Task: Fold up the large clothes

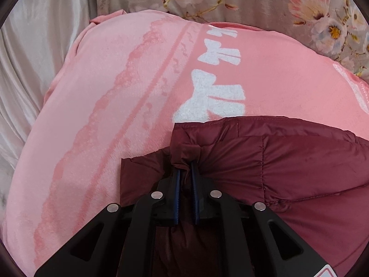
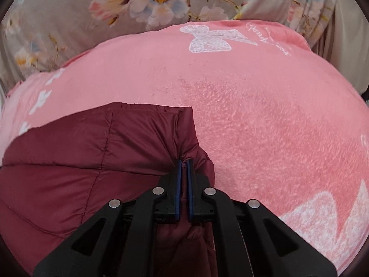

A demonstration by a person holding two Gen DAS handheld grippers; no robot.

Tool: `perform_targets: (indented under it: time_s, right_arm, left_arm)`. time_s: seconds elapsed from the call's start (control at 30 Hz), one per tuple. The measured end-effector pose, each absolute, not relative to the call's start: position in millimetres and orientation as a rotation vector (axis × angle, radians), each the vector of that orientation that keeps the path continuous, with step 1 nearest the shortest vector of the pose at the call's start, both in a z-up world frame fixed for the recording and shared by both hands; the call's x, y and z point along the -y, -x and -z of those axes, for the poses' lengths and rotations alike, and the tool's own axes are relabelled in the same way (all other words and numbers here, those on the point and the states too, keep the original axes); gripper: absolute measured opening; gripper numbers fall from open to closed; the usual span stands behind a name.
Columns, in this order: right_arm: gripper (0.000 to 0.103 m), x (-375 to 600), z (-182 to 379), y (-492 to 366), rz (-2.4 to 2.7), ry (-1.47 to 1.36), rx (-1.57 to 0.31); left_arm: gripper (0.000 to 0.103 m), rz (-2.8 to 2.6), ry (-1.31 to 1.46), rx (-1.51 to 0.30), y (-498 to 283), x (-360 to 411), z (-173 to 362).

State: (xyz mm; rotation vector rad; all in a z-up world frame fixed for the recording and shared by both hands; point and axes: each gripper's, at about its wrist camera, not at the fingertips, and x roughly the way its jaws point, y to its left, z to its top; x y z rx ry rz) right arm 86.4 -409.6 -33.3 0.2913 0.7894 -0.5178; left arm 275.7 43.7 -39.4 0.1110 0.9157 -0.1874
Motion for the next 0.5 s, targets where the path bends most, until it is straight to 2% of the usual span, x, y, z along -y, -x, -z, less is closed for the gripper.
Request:
perform_targets:
  time_s: [0.13,0.23,0.37,0.5]
  right_arm:
    - [0.016,409,4,-68,0.576,-0.296,-0.725]
    - [0.016,383,-31,-59,0.524,-0.232,-0.633]
    - [0.016,318,-55,-85,0.329,-0.149,-0.607]
    - [0.016,264,-45,-123,0.153,-0.143,-0.665]
  left_arm:
    - [0.022,0.116,-0.118,-0.863,-267,-55,18]
    - [0.028,0.019,-0.155,-0.748,-251,-62,-18]
    - [0.029,0.153,-0.123,-0.687,-230,-36,-64]
    - [0.029,0.362,-0.13,-0.753,-216,25,-66]
